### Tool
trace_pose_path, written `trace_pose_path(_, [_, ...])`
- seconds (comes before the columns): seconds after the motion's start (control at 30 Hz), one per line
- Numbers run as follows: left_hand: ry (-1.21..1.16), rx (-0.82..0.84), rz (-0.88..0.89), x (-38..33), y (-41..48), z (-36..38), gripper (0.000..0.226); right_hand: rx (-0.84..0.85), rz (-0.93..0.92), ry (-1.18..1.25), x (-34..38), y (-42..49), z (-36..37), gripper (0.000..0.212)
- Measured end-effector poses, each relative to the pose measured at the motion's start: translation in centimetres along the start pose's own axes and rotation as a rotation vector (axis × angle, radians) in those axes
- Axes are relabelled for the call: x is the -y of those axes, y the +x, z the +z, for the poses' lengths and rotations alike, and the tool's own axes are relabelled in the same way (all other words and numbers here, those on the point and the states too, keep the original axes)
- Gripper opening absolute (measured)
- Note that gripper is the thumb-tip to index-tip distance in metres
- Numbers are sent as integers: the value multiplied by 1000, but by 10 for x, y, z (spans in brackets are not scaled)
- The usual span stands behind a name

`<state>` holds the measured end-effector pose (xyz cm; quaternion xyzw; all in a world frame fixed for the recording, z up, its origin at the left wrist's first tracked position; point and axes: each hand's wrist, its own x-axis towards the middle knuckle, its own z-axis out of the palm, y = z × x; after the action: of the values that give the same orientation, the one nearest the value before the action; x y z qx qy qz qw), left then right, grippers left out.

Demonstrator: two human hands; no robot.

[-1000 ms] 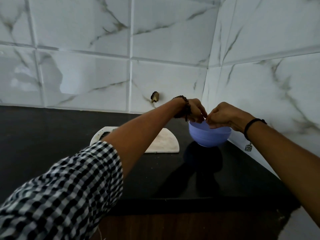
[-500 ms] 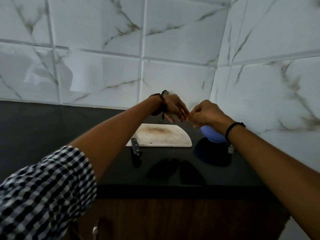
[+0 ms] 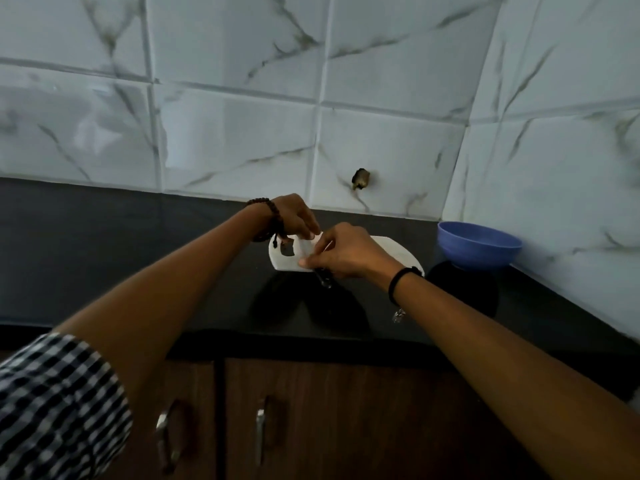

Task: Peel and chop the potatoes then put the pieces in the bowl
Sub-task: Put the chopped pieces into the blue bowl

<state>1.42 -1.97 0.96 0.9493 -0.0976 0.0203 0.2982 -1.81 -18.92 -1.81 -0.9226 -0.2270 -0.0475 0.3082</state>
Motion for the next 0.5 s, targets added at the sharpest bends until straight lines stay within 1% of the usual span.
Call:
trace_pose_path(0.13, [7, -18, -27, 10, -10, 1, 24, -30, 44, -23, -2, -3, 0, 20])
trace_pose_path(0.33, [2, -26, -26, 8, -13, 3, 21, -85, 123, -53, -27, -16, -22, 19])
trace_pose_path(0.5, [32, -52, -24, -3, -15, 9, 22, -140, 168, -63, -51, -27, -42, 11])
